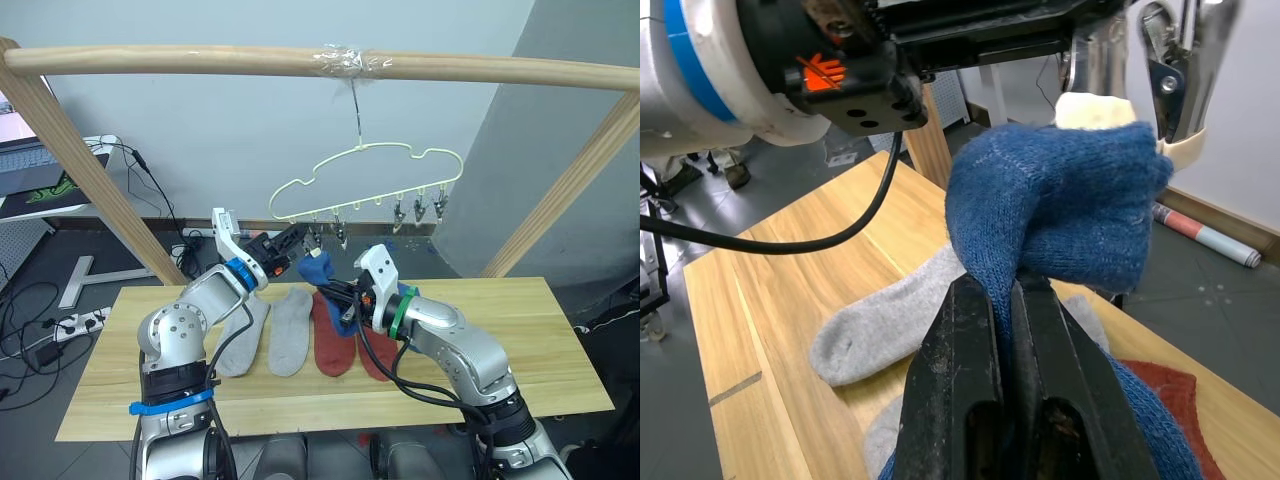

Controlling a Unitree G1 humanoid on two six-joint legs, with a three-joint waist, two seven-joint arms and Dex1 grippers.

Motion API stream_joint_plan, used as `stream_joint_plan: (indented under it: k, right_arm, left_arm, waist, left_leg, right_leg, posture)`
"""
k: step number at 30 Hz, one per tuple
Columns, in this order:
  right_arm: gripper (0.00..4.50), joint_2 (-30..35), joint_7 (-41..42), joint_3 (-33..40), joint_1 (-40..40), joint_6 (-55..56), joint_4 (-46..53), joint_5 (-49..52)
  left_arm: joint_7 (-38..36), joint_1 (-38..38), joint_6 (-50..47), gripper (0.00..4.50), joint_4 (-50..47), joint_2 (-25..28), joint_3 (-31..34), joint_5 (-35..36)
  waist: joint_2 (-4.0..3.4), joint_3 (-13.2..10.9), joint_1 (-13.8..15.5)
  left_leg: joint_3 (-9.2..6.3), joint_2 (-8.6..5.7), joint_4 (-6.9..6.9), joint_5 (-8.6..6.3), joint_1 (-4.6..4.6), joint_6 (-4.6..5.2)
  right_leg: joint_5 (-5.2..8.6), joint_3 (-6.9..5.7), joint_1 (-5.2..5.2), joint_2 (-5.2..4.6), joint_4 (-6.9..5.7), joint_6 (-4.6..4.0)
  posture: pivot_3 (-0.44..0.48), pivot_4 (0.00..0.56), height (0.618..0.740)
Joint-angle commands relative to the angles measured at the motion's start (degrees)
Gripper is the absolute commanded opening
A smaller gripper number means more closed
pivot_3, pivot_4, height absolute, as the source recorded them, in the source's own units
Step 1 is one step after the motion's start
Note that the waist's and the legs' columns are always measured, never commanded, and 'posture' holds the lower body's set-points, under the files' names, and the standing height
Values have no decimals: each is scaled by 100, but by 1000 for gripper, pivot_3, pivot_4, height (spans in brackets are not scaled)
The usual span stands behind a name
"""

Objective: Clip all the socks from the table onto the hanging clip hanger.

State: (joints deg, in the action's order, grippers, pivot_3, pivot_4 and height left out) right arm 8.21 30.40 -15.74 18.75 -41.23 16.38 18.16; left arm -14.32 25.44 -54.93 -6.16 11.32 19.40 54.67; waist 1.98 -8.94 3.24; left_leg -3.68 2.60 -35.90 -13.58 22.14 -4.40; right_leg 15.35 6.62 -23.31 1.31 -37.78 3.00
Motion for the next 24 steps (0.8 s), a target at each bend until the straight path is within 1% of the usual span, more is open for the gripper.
stream_joint_plan:
  k: [1, 5, 9, 11, 14, 17, 20, 21, 24]
  right_arm:
    - [10, -69, -47, 166, 101, -47, 300, 207]
    - [10, -129, -98, 321, 125, -136, 309, 378]
    - [10, -151, 23, 581, -37, -461, 672, 931]
    - [10, -120, 101, 643, -185, -655, 896, 1254]
    - [10, -39, 123, 594, -328, -766, 1053, 1465]
    - [10, -138, -4, 577, -404, -784, 1016, 1574]
    - [10, -239, -119, 629, -374, -642, 854, 1562]
    - [10, -275, -137, 666, -374, -604, 827, 1585]
    - [10, -322, -160, 754, -382, -492, 824, 1625]
  left_arm:
    - [-23, 48, -35, 0, -261, 18, -21, 230]
    - [-28, 18, -35, 0, -275, 66, -13, 272]
    - [87, 33, -73, 0, -220, 77, 136, 425]
    - [279, 69, -159, 0, -164, -12, 306, 720]
    - [562, 97, -282, 0, -132, -109, 486, 1190]
    - [933, 107, -444, 0, -128, -210, 660, 1904]
    - [1136, 56, -591, 0, -225, -179, 631, 2445]
    - [1219, 25, -616, 0, -263, -173, 618, 2640]
    - [1508, -47, -556, 0, -290, -132, 627, 3077]
  waist:
    - [0, 0, 0]
    - [0, 0, 1]
    - [-1, -1, 1]
    - [-1, -1, 3]
    - [-2, -2, 8]
    - [-2, -2, 27]
    - [-2, -2, 56]
    - [-3, -3, 78]
    - [-4, -3, 134]
  left_leg:
    - [0, 0, 0, 0, 0, 0]
    - [0, 0, 0, 0, 2, 0]
    - [-2, 0, 0, 0, 9, 0]
    - [-7, 0, 0, 0, 19, 0]
    - [-20, 0, -1, 0, 37, 0]
    - [-35, 1, -6, 0, 51, 0]
    - [-63, 0, -12, 0, 66, 0]
    - [-72, 0, -12, 0, 69, -1]
    - [-88, 0, -12, 1, 73, -1]
  right_leg:
    - [0, 0, 0, 0, 1, 0]
    - [0, 0, -1, 0, 2, 0]
    - [0, -1, -4, 0, 3, 0]
    - [0, -5, -9, 0, 3, 0]
    - [0, -17, -20, -1, 6, 0]
    - [0, -32, -26, -2, 6, 0]
    - [0, -62, -28, -3, 5, 0]
    - [0, -72, -28, -3, 5, 0]
    - [0, -90, -27, -3, 4, -2]
  posture:
    - [240, 142, 740]
    - [250, 142, 740]
    - [255, 143, 740]
    - [255, 143, 740]
    - [255, 143, 740]
    - [255, 143, 740]
    - [255, 143, 740]
    - [277, 141, 740]
    - [277, 141, 740]
